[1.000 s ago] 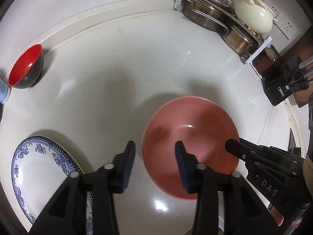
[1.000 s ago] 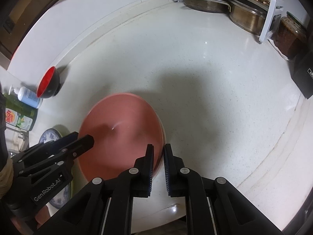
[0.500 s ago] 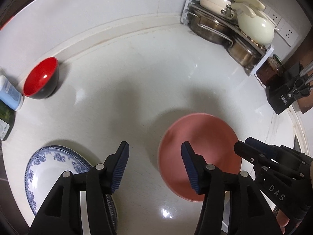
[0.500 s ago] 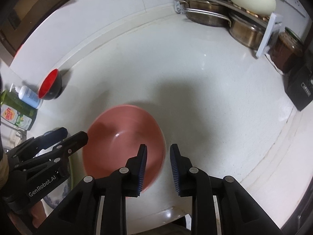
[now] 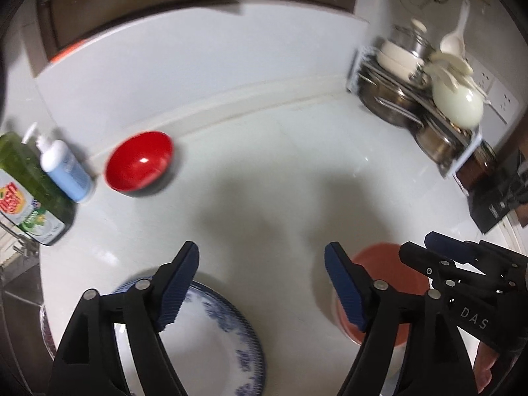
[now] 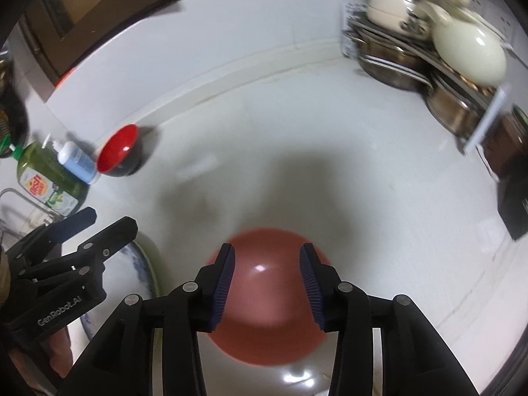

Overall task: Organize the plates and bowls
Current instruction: 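Open both tools and raise them off the pink bowl, then move both tools to the red-and-black bowl by the soap bottles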

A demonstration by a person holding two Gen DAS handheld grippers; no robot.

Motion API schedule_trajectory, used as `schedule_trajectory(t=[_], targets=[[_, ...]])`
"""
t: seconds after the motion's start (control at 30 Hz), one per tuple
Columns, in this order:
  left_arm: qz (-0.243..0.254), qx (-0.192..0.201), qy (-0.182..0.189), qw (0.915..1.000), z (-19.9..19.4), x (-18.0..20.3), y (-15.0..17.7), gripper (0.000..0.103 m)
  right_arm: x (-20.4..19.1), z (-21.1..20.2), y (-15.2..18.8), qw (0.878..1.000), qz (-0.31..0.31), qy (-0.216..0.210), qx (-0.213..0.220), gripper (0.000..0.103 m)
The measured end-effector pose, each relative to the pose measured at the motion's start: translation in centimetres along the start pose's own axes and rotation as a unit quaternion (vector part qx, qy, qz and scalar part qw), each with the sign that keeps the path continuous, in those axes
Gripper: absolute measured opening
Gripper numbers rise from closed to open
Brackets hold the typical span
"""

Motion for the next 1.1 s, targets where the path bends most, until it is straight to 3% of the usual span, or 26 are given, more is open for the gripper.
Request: schedule_trajectory(t=[0.37,0.73,0.93,1.1], targets=[[-0.038,0.029,-0.059,0.9971,-1.1,-6.8,-2.7,0.09,-6.1,1.0,-5.6,0.997,-0.069,-0.03,0.03,0.056],[-0.081,0.033,-0.111,0.99,-0.4,-14.0,-4.2,0.093,-12.8,3.9,-9.8,0.99,-0.129,-0.059,0.019,0.059],[-0.079,0.033,-0.128,0.9881,0.7,-16.9,-5.5,0.093,-15.3,6.0,-11.8,0.987,-0.146,-0.069,0.015,0.059],[-0.081,0.022,-0.121,0.9891,2.4,-18.8,-6.3,0.092,-17.1,8.5,-13.2,0.985,-0.154,-0.078,0.002,0.059]])
Point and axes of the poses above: each gripper's, at about its wrist camera, not at the fingertips, and z roughly the way its jaws point, x to its right, y to its underside, the point moved 4 cm from there along z, roughly the way its jaws point, and after that the axes turned 4 degrees about -z, right-handed, at the moved point
